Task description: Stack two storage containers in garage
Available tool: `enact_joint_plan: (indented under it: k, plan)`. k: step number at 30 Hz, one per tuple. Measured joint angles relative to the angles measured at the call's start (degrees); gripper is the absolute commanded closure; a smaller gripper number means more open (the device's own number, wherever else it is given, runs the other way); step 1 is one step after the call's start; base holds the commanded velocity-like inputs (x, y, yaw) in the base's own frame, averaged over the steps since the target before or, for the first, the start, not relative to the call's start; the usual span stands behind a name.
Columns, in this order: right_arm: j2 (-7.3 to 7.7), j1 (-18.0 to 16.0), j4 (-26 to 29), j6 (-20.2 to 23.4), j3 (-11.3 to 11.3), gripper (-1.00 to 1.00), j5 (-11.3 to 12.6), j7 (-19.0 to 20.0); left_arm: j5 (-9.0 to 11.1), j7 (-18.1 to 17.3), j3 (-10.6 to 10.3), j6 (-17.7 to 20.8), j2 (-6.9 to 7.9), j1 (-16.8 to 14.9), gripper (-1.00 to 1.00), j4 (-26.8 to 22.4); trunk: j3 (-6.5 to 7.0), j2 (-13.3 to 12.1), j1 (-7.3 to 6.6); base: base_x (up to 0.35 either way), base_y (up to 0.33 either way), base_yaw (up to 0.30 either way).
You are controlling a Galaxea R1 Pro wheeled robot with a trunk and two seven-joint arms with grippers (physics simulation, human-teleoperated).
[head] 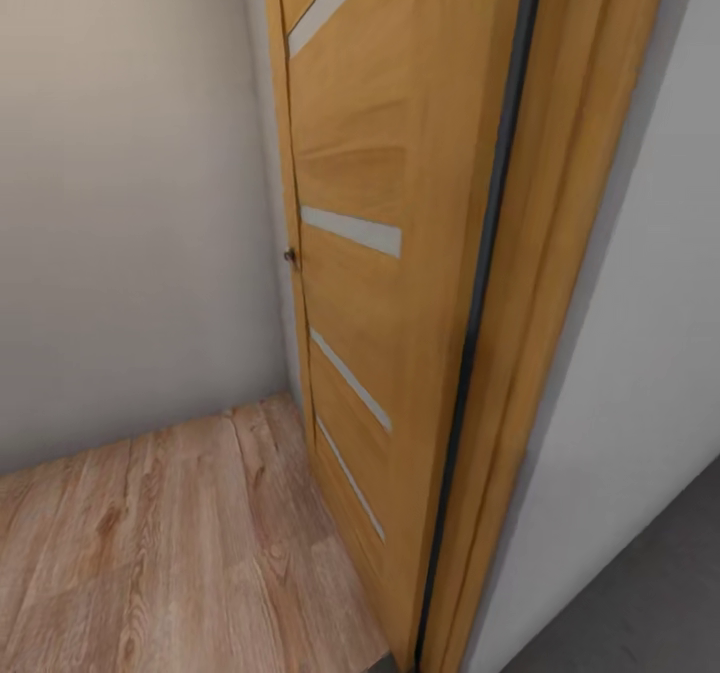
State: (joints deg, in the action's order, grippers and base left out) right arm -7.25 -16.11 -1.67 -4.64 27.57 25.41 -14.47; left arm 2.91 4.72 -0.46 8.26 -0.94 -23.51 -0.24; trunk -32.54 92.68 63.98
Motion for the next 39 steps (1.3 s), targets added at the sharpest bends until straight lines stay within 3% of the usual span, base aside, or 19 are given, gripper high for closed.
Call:
enact_joint_plan:
  k: [39]
  plan:
    - [0.0, 0.0, 0.0, 0.0, 0.0, -1.0, 0.0, 0.0, 0.04, 0.01, 0.0, -0.05, 0.08, 0.0, -1.0, 0.0, 0.0, 0.0, 0.02, 0.006, 0.0, 0.275]
